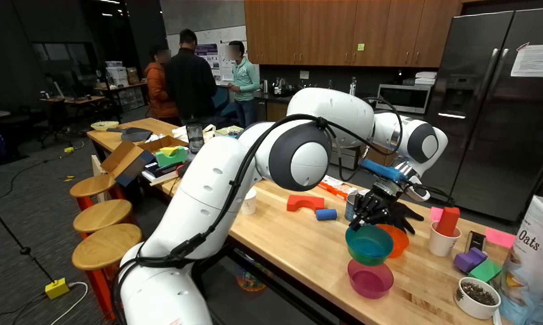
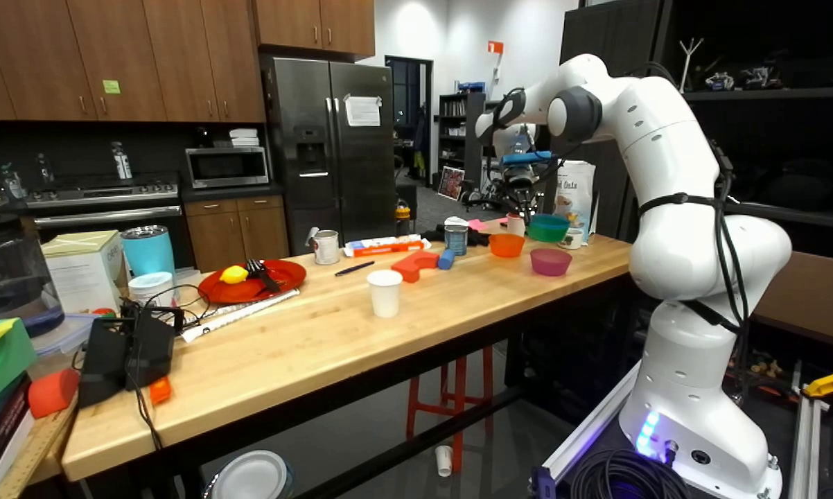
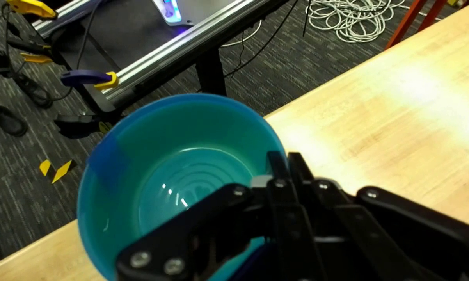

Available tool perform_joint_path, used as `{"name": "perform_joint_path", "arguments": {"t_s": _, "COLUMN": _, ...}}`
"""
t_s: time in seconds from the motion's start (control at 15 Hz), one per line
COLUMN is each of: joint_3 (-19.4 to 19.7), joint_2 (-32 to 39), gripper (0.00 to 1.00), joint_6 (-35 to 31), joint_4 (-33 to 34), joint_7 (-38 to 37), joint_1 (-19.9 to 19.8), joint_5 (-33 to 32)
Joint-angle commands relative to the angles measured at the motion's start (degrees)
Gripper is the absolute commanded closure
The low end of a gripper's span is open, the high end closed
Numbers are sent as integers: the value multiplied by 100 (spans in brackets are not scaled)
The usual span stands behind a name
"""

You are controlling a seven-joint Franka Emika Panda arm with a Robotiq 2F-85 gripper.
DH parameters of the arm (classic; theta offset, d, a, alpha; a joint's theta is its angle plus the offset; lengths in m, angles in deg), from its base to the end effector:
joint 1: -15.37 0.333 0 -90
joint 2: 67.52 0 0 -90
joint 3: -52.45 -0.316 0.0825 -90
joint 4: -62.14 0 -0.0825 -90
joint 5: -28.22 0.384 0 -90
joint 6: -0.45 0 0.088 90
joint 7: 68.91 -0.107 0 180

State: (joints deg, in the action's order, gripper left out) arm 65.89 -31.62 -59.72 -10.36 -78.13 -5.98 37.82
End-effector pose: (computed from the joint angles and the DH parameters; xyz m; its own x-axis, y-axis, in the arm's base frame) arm 0.5401 -0.3087 0.3673 0.4641 -0.5030 -0.7291 -0.6592 -0.7459 0.0950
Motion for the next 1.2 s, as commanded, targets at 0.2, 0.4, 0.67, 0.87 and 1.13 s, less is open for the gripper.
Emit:
{"name": "perform_joint_path", "arguments": {"t_s": 0.2, "joint_3": 195, "joint_2": -256, "gripper": 98, "joint_6": -51, "joint_4": -667, "joint_7": -611, "joint_1": -25, "joint_5": 376}}
{"name": "perform_joint_path", "arguments": {"t_s": 0.4, "joint_3": 308, "joint_2": -282, "gripper": 98, "joint_6": -75, "joint_4": -756, "joint_7": -892, "joint_1": -17, "joint_5": 460}}
{"name": "perform_joint_path", "arguments": {"t_s": 0.67, "joint_3": 495, "joint_2": -362, "gripper": 98, "joint_6": -160, "joint_4": -779, "joint_7": -1426, "joint_1": 9, "joint_5": 450}}
{"name": "perform_joint_path", "arguments": {"t_s": 0.87, "joint_3": 595, "joint_2": -431, "gripper": 98, "joint_6": -200, "joint_4": -779, "joint_7": -1754, "joint_1": -1, "joint_5": 429}}
{"name": "perform_joint_path", "arguments": {"t_s": 1.13, "joint_3": 611, "joint_2": -338, "gripper": 98, "joint_6": -215, "joint_4": -659, "joint_7": -1888, "joint_1": -33, "joint_5": 483}}
